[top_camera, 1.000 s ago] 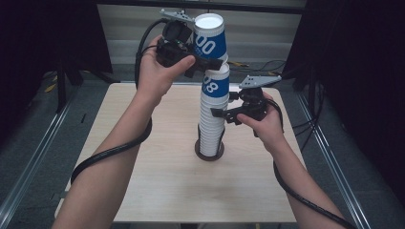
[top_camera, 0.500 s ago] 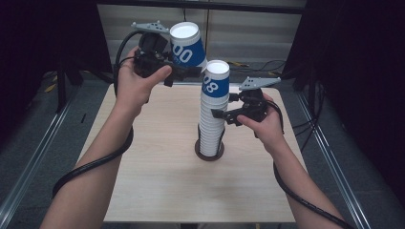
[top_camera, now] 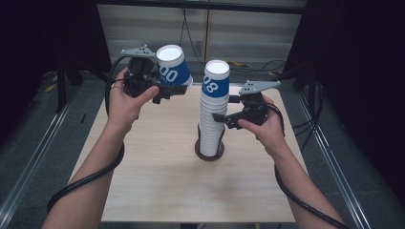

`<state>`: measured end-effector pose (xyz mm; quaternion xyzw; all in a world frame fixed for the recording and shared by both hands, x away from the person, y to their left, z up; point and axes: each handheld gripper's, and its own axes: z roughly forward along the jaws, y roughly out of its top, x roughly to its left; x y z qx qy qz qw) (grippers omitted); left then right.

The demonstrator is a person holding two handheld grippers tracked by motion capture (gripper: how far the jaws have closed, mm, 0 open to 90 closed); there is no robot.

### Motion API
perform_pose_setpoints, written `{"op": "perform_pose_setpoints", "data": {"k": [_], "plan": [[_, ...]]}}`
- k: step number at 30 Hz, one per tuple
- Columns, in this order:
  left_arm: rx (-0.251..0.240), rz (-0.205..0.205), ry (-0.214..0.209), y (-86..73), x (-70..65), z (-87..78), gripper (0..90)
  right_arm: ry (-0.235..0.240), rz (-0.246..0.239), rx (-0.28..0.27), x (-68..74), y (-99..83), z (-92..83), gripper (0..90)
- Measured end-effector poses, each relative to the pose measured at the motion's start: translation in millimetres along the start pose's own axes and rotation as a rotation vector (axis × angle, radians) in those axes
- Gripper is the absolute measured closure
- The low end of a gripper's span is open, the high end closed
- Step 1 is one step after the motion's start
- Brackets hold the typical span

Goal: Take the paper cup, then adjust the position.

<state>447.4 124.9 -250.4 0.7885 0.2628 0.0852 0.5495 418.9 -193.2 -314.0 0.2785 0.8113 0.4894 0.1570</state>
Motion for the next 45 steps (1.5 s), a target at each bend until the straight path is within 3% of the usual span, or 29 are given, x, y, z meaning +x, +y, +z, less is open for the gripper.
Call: {"op": "perform_pose_setpoints", "data": {"k": [21, 35, 45], "plan": [[0.038, -0.008, 0.023, -51.0, 5.8, 4.8, 17.7, -0.005, 0.018, 0.009, -1.2, -26.0, -9.0, 12.7], [0.065, 0.041, 0.028, -70.3, -3.2, 7.7, 17.7, 0.009, 0.012, 0.015, 5.6, -34.8, -9.9, 12.7], [0.095, 0.059, 0.002, -90.7, -11.4, 8.2, 17.7, 0.027, -0.005, 0.027, 13.7, -43.8, -11.4, 12.8]]}}
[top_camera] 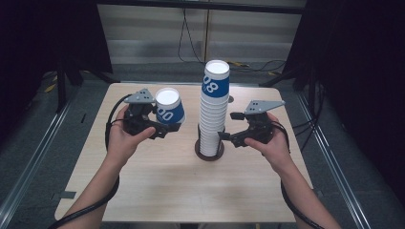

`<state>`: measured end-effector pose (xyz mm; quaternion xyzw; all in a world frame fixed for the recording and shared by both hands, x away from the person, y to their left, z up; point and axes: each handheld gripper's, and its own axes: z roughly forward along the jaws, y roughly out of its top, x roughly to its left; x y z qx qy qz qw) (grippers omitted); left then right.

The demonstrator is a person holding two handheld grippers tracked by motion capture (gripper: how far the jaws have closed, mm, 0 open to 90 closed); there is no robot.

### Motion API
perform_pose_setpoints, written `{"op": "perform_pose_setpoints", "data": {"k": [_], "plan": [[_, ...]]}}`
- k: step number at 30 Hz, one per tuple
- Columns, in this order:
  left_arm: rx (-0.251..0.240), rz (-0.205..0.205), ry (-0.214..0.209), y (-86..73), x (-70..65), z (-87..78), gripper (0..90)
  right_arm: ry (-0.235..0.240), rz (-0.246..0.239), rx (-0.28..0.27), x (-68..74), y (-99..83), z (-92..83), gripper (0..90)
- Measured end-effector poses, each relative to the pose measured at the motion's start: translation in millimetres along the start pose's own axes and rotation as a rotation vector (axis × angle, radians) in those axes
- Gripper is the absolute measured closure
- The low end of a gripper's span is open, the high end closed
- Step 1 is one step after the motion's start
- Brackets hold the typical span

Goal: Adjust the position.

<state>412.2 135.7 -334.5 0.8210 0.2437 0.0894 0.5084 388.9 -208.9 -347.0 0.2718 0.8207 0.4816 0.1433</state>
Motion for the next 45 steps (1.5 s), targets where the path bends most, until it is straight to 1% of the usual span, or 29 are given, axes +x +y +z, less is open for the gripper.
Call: {"op": "perform_pose_setpoints", "data": {"k": [2, 3, 4, 6, 8, 10, 12, 16, 17, 21, 26, 27, 30, 32, 33, 34, 36, 37, 38, 39, 41, 43, 44, 45], "plan": [[0.006, -0.003, -0.004, -3.0, -0.9, 0.4, 17.7, 0.002, 0.002, 0.002, 0.7, -0.9, -0.6, 12.8], [0.010, 0.005, -0.004, -4.3, -0.9, 0.1, 17.7, 0.003, 0.003, 0.001, 0.9, -1.3, -0.7, 12.7], [0.009, -0.002, -0.005, -5.8, -1.7, 0.1, 17.7, 0.008, 0.008, -0.002, 1.2, -1.9, -0.7, 12.7], [0.016, -0.006, -0.008, -8.6, -2.4, -0.2, 17.7, 0.012, 0.002, -0.002, 1.7, -2.8, -0.6, 12.7], [0.031, 0.010, -0.004, -11.1, -2.4, -0.4, 17.7, 0.020, 0.002, -0.002, 2.8, -3.9, -0.1, 12.7], [0.037, 0.006, -0.008, -14.0, -3.9, 0.5, 17.7, 0.026, 0.001, -0.004, 3.8, -5.2, 0.7, 12.7], [0.056, 0.020, -0.006, -16.3, -4.9, 0.8, 17.7, 0.029, -0.001, 0.000, 4.9, -7.0, 1.6, 12.7], [0.081, 0.023, -0.015, -21.6, -7.4, 2.7, 17.9, 0.038, 0.001, 0.003, 6.6, -11.6, 3.2, 12.7], [0.100, 0.038, -0.015, -23.8, -7.4, 3.1, 17.9, 0.043, 0.004, 0.006, 7.2, -13.7, 3.8, 12.7], [0.112, 0.035, -0.018, -27.9, -9.8, 5.3, 17.9, 0.050, 0.003, 0.005, 7.4, -16.3, 4.2, 12.7], [0.142, 0.045, -0.026, -34.2, -12.3, 7.5, 18.0, 0.061, 0.003, 0.006, 9.6, -19.1, 3.9, 12.7], [0.155, 0.053, -0.026, -35.4, -12.4, 8.0, 18.0, 0.064, 0.000, 0.006, 10.2, -19.8, 4.1, 12.7], [0.175, 0.056, -0.031, -39.8, -14.3, 10.7, 18.2, 0.075, 0.001, 0.016, 12.1, -22.9, 5.2, 12.7], [0.188, 0.064, -0.032, -41.8, -16.4, 12.2, 18.3, 0.082, -0.008, 0.017, 13.6, -24.9, 6.0, 12.7], [0.208, 0.082, -0.036, -42.0, -16.5, 12.0, 18.4, 0.091, -0.010, 0.017, 14.3, -25.8, 6.2, 12.6], [0.203, 0.076, -0.033, -43.1, -18.2, 13.2, 18.4, 0.094, -0.016, 0.013, 14.9, -26.7, 6.6, 12.6], [0.221, 0.090, -0.041, -44.3, -19.0, 14.3, 18.7, 0.113, -0.018, 0.010, 16.4, -28.5, 7.4, 12.3], [0.226, 0.091, -0.041, -45.4, -20.1, 15.8, 18.8, 0.117, -0.021, 0.006, 16.8, -29.4, 7.9, 12.3], [0.244, 0.097, -0.039, -46.3, -21.3, 16.6, 19.0, 0.121, -0.018, 0.008, 17.3, -30.2, 8.3, 12.4], [0.260, 0.113, -0.049, -47.0, -21.6, 17.7, 19.1, 0.118, -0.022, 0.011, 17.8, -30.9, 8.7, 12.3], [0.301, 0.129, -0.054, -49.9, -25.4, 21.3, 19.2, 0.128, -0.026, 0.014, 19.1, -32.9, 8.7, 12.4], [0.307, 0.137, -0.059, -50.9, -26.1, 22.8, 19.3, 0.134, -0.029, 0.018, 19.4, -34.5, 8.8, 12.4], [0.308, 0.126, -0.060, -52.0, -27.9, 24.5, 19.3, 0.134, -0.029, 0.018, 19.4, -34.5, 8.8, 12.4], [0.323, 0.138, -0.057, -52.6, -28.4, 25.8, 19.4, 0.133, -0.031, 0.022, 19.5, -35.2, 9.0, 12.4]]}}
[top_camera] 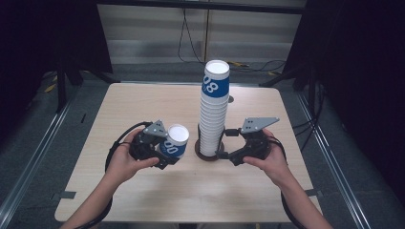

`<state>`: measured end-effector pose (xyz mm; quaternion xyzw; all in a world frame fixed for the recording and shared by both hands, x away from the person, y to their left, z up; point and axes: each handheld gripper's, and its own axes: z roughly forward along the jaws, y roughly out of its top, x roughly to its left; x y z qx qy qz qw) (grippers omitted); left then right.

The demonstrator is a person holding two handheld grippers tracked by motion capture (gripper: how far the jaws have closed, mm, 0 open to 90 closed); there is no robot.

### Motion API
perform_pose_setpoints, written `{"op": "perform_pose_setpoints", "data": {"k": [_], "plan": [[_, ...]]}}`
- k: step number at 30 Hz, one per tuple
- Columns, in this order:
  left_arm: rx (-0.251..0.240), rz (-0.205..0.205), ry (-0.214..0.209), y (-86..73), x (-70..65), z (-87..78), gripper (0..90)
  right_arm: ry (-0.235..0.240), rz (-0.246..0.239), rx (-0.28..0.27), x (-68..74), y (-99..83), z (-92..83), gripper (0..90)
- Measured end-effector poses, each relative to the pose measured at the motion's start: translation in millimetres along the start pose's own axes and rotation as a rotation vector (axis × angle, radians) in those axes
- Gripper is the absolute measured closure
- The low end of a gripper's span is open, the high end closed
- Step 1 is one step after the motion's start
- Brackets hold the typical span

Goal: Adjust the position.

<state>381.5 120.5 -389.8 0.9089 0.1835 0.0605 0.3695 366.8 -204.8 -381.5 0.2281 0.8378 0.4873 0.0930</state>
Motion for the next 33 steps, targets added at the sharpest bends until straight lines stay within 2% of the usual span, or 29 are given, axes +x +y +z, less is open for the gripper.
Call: {"op": "perform_pose_setpoints", "data": {"k": [3, 6, 7, 9, 11, 12, 14, 17, 21, 22, 27, 29, 33], "plan": [[0.035, 0.026, -0.004, 0.6, -1.3, 3.5, 19.4, 0.013, -0.001, 0.010, 0.7, -2.2, 0.9, 12.3], [0.070, 0.038, -0.006, 1.9, -4.1, 6.6, 19.3, 0.021, -0.009, 0.016, 1.8, -3.2, 2.0, 12.4], [0.075, 0.031, -0.007, 2.1, -5.5, 8.1, 19.3, 0.021, -0.009, 0.016, 1.8, -3.2, 2.0, 12.4], [0.101, 0.054, -0.007, 3.5, -6.9, 10.5, 19.3, 0.026, -0.016, 0.024, 2.4, -4.0, 3.0, 12.4], [0.118, 0.053, -0.017, 4.5, -8.7, 12.6, 19.3, 0.034, -0.018, 0.030, 3.0, -5.2, 4.4, 12.3], [0.127, 0.070, -0.011, 5.4, -9.0, 13.5, 19.4, 0.034, -0.019, 0.033, 3.2, -5.7, 5.2, 12.3], [0.147, 0.074, -0.016, 6.4, -10.6, 15.4, 19.4, 0.036, -0.022, 0.040, 3.7, -6.8, 6.7, 12.3], [0.168, 0.085, -0.033, 7.6, -11.4, 18.4, 19.4, 0.042, -0.022, 0.044, 4.2, -8.4, 8.6, 12.4], [0.198, 0.102, -0.030, 8.8, -13.5, 21.6, 19.4, 0.047, -0.029, 0.054, 5.2, -10.1, 10.6, 12.3], [0.199, 0.092, -0.034, 9.0, -14.3, 22.3, 19.4, 0.049, -0.029, 0.056, 5.5, -10.5, 11.0, 12.4], [0.230, 0.122, -0.040, 12.5, -15.0, 25.3, 19.4, 0.057, -0.035, 0.061, 6.5, -12.2, 13.2, 12.4], [0.241, 0.121, -0.046, 13.6, -15.9, 26.7, 19.4, 0.058, -0.033, 0.065, 7.1, -12.9, 13.8, 12.4], [0.268, 0.147, -0.047, 16.1, -17.6, 29.6, 19.4, 0.073, -0.049, 0.090, 9.1, -15.5, 16.6, 12.4]]}}
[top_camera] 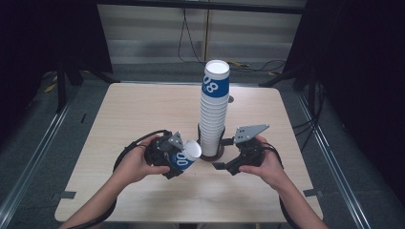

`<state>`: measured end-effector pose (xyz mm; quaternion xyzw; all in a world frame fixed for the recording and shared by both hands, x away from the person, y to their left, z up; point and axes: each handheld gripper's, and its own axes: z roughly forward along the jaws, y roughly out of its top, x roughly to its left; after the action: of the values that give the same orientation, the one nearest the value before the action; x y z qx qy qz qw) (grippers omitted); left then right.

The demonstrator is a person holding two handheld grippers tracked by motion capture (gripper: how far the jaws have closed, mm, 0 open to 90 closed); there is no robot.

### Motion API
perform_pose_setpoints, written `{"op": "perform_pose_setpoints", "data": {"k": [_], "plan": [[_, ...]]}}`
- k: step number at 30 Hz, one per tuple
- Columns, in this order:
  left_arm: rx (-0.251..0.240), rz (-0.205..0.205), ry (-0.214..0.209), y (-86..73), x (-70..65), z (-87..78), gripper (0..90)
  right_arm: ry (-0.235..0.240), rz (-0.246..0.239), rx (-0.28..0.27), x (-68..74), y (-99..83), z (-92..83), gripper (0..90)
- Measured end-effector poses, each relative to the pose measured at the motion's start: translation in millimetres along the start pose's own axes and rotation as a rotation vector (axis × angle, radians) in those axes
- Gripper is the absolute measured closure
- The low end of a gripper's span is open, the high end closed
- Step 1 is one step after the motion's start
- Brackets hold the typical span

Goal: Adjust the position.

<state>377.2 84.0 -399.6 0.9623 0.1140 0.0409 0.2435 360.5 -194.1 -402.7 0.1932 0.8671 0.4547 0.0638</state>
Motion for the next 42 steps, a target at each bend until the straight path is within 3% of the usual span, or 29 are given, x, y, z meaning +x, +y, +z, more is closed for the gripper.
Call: {"op": "perform_pose_setpoints", "data": {"k": [12, 28, 42], "plan": [[0.034, 0.017, -0.025, 5.8, -8.4, 10.1, 19.4, 0.016, -0.006, 0.014, 1.3, -3.4, 3.3, 12.6], [0.116, 0.057, -0.036, 13.8, -13.7, 21.6, 19.4, 0.054, -0.040, 0.063, 6.0, -0.2, 9.7, 13.0], [0.145, 0.094, -0.060, 23.6, -19.1, 29.5, 19.6, 0.105, -0.054, 0.066, 10.9, 4.0, 22.9, 13.1]]}}
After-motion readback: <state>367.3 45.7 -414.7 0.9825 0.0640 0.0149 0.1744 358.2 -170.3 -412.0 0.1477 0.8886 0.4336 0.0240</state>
